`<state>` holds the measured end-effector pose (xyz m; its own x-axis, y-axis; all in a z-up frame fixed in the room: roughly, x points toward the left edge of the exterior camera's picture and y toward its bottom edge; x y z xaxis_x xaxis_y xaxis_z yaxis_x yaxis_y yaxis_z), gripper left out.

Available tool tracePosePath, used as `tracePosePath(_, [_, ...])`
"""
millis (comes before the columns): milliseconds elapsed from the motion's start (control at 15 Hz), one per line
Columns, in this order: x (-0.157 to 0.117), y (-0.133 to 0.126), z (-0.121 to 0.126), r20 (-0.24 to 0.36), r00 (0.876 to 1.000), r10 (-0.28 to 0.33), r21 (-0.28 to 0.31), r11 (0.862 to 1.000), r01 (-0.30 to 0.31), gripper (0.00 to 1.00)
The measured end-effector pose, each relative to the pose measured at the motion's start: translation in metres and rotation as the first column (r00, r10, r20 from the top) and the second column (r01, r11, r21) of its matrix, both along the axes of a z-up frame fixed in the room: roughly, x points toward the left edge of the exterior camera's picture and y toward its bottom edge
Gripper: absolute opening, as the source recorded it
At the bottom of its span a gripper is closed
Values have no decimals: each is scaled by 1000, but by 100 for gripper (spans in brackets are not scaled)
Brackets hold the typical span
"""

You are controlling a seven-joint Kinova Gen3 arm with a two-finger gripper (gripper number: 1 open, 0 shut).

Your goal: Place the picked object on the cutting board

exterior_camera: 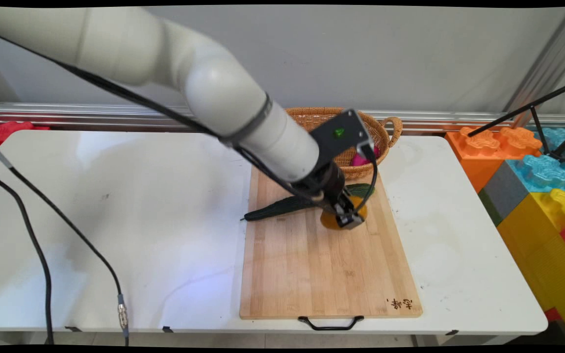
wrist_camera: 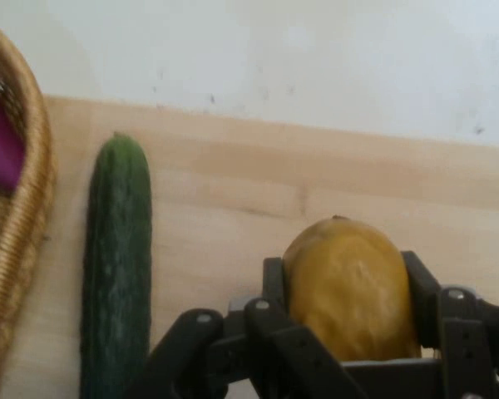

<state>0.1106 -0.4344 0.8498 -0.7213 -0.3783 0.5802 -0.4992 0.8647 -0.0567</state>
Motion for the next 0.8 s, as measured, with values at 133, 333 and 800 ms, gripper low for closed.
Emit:
tracePosePath(133, [-3, -2, -21, 8, 1000, 12, -3, 1000, -12, 0])
tracePosePath(333, [-7, -6, -46, 15, 999, 31, -12, 999, -31, 0])
tracePosePath(800, [-20, -13, -62, -3, 999, 39, -12, 999, -39, 100])
